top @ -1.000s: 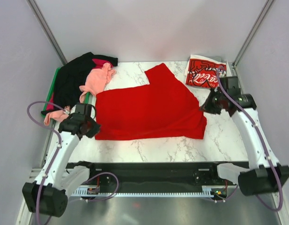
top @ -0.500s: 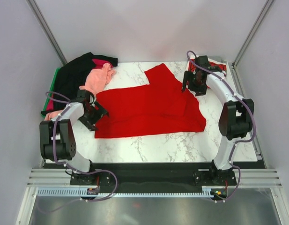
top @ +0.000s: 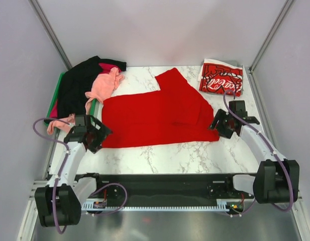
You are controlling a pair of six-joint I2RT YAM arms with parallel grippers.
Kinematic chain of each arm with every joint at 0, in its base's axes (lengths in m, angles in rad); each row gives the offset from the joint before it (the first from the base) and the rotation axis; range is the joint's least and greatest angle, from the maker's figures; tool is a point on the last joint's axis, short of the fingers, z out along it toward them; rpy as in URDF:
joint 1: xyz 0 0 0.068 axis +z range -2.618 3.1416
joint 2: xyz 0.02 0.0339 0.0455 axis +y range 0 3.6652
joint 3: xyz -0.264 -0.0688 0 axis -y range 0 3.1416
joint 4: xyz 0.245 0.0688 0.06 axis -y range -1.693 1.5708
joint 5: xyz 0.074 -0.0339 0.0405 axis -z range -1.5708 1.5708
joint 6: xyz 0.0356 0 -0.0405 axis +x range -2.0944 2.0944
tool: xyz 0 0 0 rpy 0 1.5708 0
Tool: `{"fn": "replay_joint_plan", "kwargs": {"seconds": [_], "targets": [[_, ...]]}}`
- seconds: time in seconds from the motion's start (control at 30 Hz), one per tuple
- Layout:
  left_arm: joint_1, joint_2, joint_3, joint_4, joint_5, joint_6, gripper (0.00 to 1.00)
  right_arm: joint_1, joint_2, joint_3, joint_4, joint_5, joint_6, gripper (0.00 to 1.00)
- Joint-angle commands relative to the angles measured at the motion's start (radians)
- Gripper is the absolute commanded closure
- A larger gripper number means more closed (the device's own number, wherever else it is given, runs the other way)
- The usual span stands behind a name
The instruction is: Fold and stack the t-shirts
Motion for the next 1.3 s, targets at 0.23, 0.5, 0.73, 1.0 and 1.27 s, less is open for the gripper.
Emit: {"fn": "replay_joint_plan", "kwargs": {"seconds": [0.23, 0.5, 0.73, 1.0, 1.27], "targets": [[0.006, 0.066, -0.114, 0.094, -0.05, -0.1, 0.05, -0.001, 0.085, -0.171, 0.214, -0.054, 0.062, 0.39], [0.006, 0.166, -0.192, 0.209, -0.059, -0.132, 0.11, -0.073, 0.132, -0.2, 0.257, 0.017, 0.019, 0.48], [0.004, 0.302, -0.163, 0.307, -0.05, -0.146, 0.64, -0.101, 0.17, -0.211, 0.308, -0.018, 0.015, 0.7], [0.004, 0.315, 0.055, 0.196, -0.008, -0.084, 0.98, -0.098, 0.203, 0.034, 0.273, -0.117, 0.016, 1.0], [0.094, 0.056, 0.224, -0.051, -0.057, 0.003, 0.98, -0.111, -0.082, 0.171, 0.056, -0.043, 0.033, 1.0]]}}
